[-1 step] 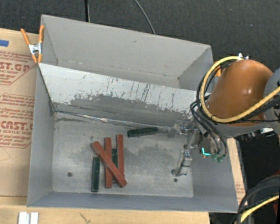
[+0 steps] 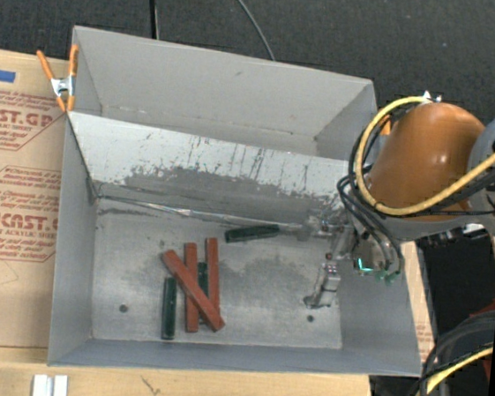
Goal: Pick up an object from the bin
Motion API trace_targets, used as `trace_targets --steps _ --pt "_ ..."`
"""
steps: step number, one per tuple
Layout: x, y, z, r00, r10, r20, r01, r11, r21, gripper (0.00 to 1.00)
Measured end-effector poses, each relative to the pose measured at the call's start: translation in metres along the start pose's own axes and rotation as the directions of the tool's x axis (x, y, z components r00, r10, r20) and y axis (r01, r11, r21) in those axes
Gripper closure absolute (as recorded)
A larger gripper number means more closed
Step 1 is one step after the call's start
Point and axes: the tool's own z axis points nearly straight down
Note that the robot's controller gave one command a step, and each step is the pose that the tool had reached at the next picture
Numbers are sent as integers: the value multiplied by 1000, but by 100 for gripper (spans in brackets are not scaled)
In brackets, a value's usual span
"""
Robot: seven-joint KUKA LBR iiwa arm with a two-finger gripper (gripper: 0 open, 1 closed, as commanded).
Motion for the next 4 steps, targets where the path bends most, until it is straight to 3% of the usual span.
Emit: trace_targets --steps 1,2,3,4 --pt "-7 41 17 999 -52 1 52 999 1 0" --pt "-37 68 43 998 -61 2 61 998 -3 0" --pt "-70 58 100 994 -106 8 106 994 0 0" --pt "-76 63 131 999 -48 -4 48 999 -2 0"
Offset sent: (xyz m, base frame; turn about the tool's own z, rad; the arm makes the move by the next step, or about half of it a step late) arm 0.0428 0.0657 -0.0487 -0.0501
